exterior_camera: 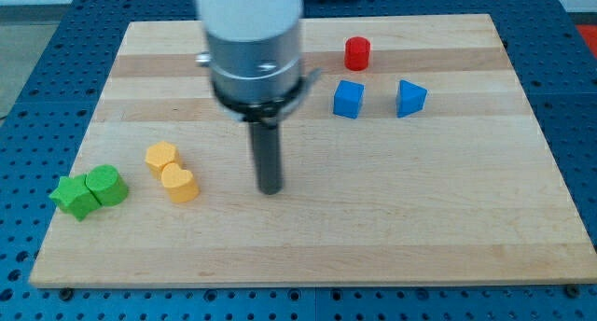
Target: Push the yellow hexagon towards the red star
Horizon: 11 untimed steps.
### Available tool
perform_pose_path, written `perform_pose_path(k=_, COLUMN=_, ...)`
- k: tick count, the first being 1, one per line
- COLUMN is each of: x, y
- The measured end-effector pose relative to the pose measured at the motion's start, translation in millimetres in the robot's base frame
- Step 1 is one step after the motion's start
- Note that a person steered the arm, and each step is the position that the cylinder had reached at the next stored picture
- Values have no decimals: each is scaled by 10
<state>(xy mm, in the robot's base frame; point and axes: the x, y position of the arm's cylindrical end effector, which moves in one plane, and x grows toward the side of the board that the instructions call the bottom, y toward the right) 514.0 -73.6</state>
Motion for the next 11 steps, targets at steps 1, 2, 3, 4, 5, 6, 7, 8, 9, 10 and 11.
perform_pose_path(k=1, x=-17, y=-825)
perform_pose_path(k=2, x=-201, y=-1328)
perform_pose_path(k=3, x=-516, y=-1293)
perform_pose_path(k=4, x=-782, y=-933)
perform_pose_path(k=5, x=-912, y=-1047)
perform_pose_path(k=6, x=-1082, y=-1061)
perform_pose_path(k=7, x=-1259, y=-1142)
perform_pose_path(k=8, x=-1309, y=-774)
perform_pose_path(k=9, x=-1353, y=-684)
perform_pose_path(k=10, x=-1405, y=-729)
perform_pose_path(k=11, x=-1410, y=-729)
